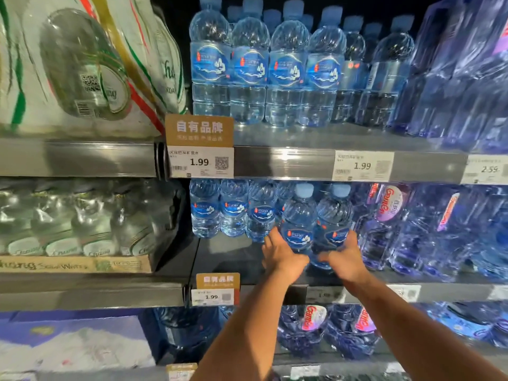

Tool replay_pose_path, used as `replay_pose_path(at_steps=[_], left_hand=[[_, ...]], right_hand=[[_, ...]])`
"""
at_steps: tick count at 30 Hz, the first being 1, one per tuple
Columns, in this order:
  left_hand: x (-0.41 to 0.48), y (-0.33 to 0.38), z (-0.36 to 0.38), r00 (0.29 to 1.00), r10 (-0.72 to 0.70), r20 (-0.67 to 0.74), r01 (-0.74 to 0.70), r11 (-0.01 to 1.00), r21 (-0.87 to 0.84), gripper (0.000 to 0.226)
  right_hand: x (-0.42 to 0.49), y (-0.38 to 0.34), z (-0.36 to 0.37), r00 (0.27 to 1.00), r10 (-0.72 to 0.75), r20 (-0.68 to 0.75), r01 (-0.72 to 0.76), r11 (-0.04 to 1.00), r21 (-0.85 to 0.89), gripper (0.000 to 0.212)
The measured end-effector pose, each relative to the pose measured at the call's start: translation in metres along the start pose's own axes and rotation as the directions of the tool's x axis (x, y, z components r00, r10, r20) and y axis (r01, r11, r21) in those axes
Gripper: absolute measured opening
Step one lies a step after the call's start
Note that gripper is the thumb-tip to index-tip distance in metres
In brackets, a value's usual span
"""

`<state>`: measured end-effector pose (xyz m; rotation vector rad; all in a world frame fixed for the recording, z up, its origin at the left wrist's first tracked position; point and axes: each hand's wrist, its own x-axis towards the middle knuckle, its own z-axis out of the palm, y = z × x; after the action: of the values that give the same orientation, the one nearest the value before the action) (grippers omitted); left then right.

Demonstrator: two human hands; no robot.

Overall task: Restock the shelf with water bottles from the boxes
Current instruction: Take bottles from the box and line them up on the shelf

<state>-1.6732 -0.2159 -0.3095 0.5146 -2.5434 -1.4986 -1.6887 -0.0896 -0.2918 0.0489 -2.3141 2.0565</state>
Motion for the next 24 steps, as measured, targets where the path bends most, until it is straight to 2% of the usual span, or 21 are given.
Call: replay_pose_path(at_steps=[3, 7, 10, 14, 18, 22, 24], left_hand=[[0.002, 0.002, 0.004, 1.000, -0.004, -0.027, 0.006, 0.998, 0.068, 0.079], [0.009, 0.000, 0.011, 0.998, -0.004, -0.064, -0.001, 0.997, -0.072, 0.067], [0.011, 0.001, 0.016, 0.994, -0.004, -0.106, -0.007, 0.994, -0.105, 0.059], [0.014, 0.002, 0.022, 0.994, 0.031, -0.105, -0.039, 0.996, -0.075, 0.059], [0.013, -0.003, 0.023, 0.992, 0.060, -0.109, -0.066, 0.996, -0.054, 0.056], [0.010, -0.004, 0.021, 0.991, 0.082, -0.106, -0.088, 0.995, -0.054, 0.050], [0.010, -0.003, 0.019, 0.991, 0.082, -0.106, -0.089, 0.994, -0.064, 0.050]], right_hand=[[0.009, 0.006, 0.003, 0.996, 0.040, -0.084, -0.044, 0.998, -0.042, 0.051], [0.026, 0.029, -0.001, 0.986, 0.093, -0.141, -0.096, 0.995, -0.016, 0.083], [0.026, 0.021, -0.002, 0.960, 0.169, -0.225, -0.177, 0.984, -0.015, 0.070], [0.037, 0.028, -0.005, 0.956, 0.148, -0.254, -0.167, 0.984, -0.054, 0.046], [0.042, 0.025, -0.003, 0.940, 0.166, -0.297, -0.205, 0.973, -0.105, 0.052], [0.048, 0.023, 0.003, 0.948, 0.140, -0.287, -0.196, 0.964, -0.180, 0.037], [0.049, 0.021, 0.008, 0.948, 0.130, -0.289, -0.196, 0.957, -0.213, 0.039]])
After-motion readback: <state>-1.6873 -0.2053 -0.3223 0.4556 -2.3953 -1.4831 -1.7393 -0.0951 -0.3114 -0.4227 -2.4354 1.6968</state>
